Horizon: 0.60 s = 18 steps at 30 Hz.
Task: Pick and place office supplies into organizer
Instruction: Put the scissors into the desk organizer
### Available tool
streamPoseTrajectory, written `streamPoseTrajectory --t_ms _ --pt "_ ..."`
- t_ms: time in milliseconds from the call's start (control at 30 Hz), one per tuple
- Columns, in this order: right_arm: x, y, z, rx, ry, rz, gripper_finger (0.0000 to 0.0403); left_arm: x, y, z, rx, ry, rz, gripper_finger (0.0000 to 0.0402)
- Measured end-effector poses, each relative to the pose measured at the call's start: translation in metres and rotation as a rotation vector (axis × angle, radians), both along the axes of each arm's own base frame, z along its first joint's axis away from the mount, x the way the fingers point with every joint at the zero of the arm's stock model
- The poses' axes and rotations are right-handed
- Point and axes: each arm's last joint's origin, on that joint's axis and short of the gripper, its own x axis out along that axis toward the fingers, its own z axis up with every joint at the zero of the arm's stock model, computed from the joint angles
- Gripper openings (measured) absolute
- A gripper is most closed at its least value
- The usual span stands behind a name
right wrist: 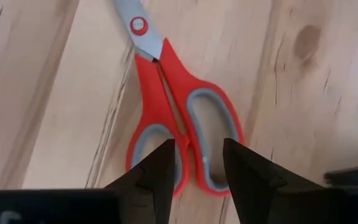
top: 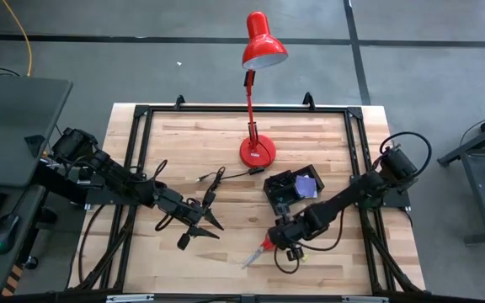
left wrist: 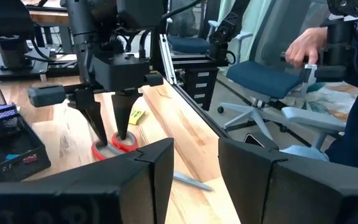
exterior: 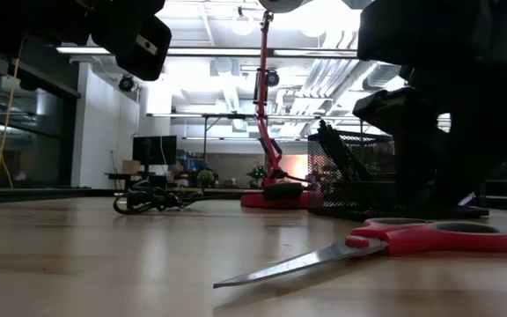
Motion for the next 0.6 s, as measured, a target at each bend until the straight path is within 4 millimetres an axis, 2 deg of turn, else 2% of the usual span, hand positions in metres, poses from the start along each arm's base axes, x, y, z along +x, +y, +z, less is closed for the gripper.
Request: streamPoseTrajectory --t_ms 367,600 --pt "-0.005 0.003 -0.004 -0.001 0.036 -0.007 0.0128 0.0 0.0 0.0 0.0 0.0 0.0 0.0115" --pt "-0.003 0.004 -0.019 -0.026 0.081 -0.008 0.0128 0.0 0.0 0.0 0.001 0.002 0.0 0.0115"
